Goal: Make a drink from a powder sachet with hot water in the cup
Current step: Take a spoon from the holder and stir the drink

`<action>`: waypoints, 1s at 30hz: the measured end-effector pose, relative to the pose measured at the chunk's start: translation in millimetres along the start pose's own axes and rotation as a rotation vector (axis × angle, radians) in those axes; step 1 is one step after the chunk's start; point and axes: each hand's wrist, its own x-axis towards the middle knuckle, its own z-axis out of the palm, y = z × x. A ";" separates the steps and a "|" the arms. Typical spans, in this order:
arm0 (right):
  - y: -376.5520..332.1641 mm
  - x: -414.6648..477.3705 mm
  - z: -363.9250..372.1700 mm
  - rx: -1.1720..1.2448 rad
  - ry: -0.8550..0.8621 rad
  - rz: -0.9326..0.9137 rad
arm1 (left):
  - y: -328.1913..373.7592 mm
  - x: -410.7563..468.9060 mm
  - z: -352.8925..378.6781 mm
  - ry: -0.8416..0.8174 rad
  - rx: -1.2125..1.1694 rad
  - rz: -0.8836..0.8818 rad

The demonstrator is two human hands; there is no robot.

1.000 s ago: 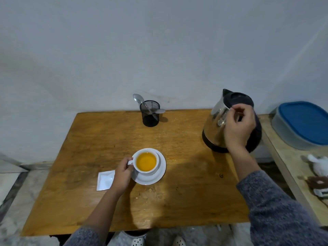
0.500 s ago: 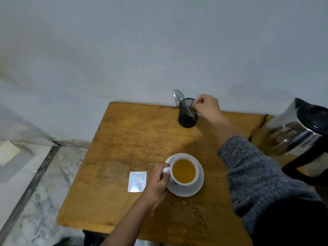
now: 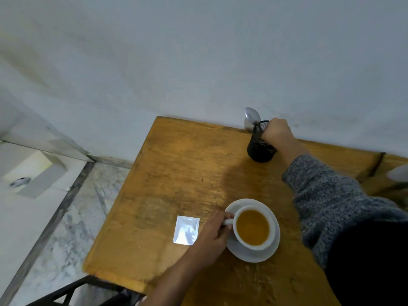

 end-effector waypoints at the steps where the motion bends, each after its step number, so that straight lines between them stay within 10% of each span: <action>1: -0.7 -0.4 -0.5 -0.011 0.002 -0.005 | 1.0 0.0 -0.3 -0.008 0.004 -0.005; 12: 4.0 -64.7 -65.0 0.069 0.320 -0.459 | 12.5 -3.0 0.3 0.003 0.041 0.065; 18: 11.1 -129.3 -125.6 -0.024 0.123 -0.829 | 12.3 -7.5 3.3 0.022 0.089 0.066; 30: 62.4 -218.0 -77.6 -0.097 -0.248 -0.627 | 7.5 -8.1 5.4 0.038 0.063 0.017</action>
